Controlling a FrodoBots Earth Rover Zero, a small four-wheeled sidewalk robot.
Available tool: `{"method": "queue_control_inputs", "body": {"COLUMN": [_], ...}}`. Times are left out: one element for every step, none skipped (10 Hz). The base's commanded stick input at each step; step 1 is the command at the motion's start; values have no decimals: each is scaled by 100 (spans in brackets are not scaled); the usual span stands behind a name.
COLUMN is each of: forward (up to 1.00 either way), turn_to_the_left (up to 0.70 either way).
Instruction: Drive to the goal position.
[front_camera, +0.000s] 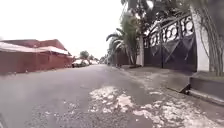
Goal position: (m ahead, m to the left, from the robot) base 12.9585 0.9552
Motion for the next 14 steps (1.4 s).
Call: {"method": "queue_control_inputs", "body": {"forward": [70, 70, 70, 70, 70, 70, 70, 70, 70, 70, 70, 70, 70, 70], "turn_to_the_left": [0, 0, 0, 0, 0, 0, 0, 0, 0, 0, 0, 0, 0, 0]}}
